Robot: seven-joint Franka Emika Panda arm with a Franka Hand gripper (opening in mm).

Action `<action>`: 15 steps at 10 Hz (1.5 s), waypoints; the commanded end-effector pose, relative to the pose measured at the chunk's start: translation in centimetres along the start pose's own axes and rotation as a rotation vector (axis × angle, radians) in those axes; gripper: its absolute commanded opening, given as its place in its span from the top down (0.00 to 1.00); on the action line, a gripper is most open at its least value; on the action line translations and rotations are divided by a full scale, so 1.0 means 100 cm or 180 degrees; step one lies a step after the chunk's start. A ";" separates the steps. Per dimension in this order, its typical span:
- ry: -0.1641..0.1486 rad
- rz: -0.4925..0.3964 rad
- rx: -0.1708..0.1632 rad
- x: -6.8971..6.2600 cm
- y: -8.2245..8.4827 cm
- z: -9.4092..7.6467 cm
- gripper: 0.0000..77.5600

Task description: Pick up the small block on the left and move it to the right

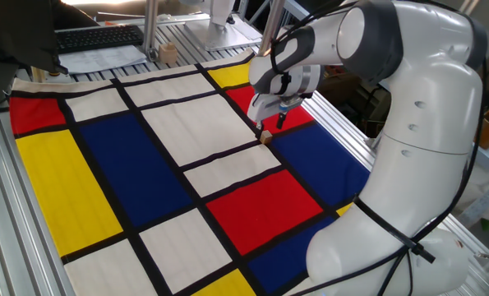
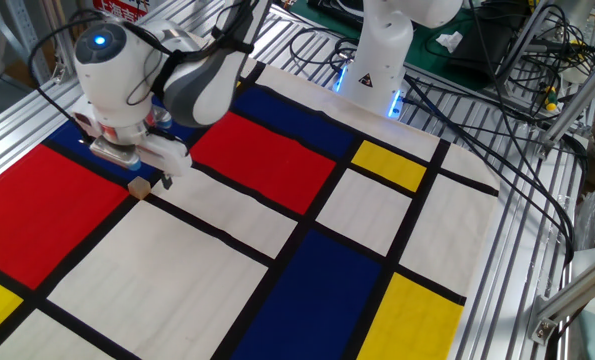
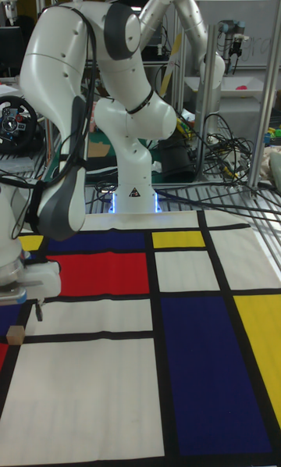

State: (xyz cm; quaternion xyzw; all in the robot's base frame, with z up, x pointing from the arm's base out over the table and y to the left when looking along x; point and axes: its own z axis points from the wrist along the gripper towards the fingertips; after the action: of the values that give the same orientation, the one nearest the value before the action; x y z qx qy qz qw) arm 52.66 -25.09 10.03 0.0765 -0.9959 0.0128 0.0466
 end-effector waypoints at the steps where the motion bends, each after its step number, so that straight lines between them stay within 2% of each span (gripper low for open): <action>1: -0.0028 -0.0051 -0.0022 -0.001 -0.002 -0.002 0.00; 3: -0.0036 -0.0049 -0.0050 -0.001 -0.002 -0.003 0.00; 6: 0.0014 0.0001 0.0008 0.001 -0.003 0.000 0.00; 10: 0.0008 0.0030 0.0032 0.005 -0.003 0.019 0.00; 14: 0.0012 0.0031 0.0037 0.000 -0.009 0.014 0.00; 15: 0.0016 0.0023 0.0030 -0.006 -0.014 0.011 0.00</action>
State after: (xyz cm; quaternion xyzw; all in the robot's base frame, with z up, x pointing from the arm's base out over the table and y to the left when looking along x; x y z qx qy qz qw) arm 52.32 -25.79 8.34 0.0713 -0.9961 0.0175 0.0488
